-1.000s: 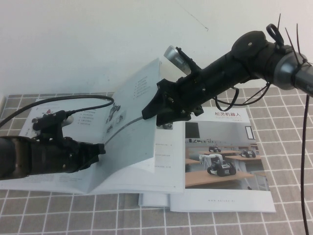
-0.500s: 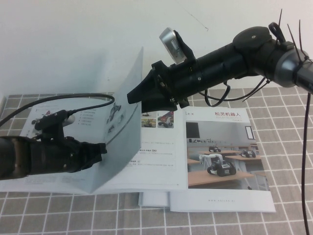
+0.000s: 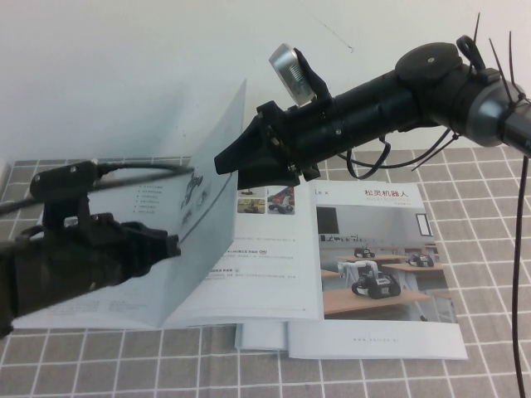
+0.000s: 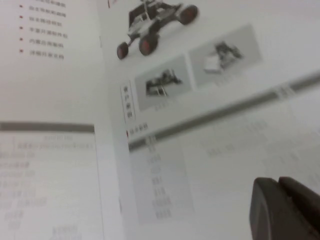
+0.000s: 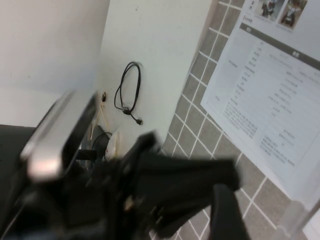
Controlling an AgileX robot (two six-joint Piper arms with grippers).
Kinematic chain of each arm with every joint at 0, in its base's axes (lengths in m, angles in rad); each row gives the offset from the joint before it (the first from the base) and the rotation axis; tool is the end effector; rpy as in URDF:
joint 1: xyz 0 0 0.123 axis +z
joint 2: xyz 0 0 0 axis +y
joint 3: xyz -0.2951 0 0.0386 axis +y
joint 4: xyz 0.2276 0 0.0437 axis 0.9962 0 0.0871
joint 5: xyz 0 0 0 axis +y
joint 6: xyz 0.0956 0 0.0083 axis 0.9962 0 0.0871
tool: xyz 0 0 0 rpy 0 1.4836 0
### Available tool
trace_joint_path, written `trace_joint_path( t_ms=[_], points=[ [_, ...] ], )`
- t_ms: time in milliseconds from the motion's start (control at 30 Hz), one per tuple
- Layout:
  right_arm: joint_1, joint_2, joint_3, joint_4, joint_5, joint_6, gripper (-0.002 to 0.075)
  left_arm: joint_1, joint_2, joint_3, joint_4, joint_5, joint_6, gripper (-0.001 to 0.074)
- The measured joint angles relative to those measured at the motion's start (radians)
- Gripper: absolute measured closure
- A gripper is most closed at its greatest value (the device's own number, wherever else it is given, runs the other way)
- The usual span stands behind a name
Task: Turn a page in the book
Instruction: Open the closed book
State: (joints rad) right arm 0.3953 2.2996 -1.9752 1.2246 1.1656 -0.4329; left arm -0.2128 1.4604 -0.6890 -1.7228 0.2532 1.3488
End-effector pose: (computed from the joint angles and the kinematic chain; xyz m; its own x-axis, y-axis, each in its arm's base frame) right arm 0.4153 0.2632 0.2483 -0.9351 -0.1797 -0.3056 -0.3514 0.3557 0.8660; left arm 0.2626 -0.0811 0.2373 -0.6932 -0.2169 -0.6873 0.1524 0.8880 -0.4339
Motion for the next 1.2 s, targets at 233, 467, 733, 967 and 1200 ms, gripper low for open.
trace_joint_path(
  t_ms=[233,467,733,967,1200],
  points=[
    [0.0,0.0,0.0,0.02,0.0,-0.023,0.0337,-0.201,-0.299,0.189,-0.002,-0.108,0.014,0.0738],
    [0.019,-0.002,0.0,0.075,0.0,-0.053,0.0337,-0.38,-0.305,0.2,-0.002,-0.165,-0.024,0.0738],
    [0.037,-0.002,0.0,0.1,0.0,-0.07,0.0337,-0.424,-0.13,0.097,-0.009,-0.246,-0.084,0.0737],
    [0.038,-0.002,0.0,0.149,0.015,-0.09,0.0337,-0.427,-0.003,-0.037,-0.009,-0.276,-0.124,0.0737],
    [0.039,-0.024,0.001,0.15,0.027,-0.148,0.0337,-0.427,0.019,-0.059,-0.018,-0.528,-0.162,0.0737]
  ],
)
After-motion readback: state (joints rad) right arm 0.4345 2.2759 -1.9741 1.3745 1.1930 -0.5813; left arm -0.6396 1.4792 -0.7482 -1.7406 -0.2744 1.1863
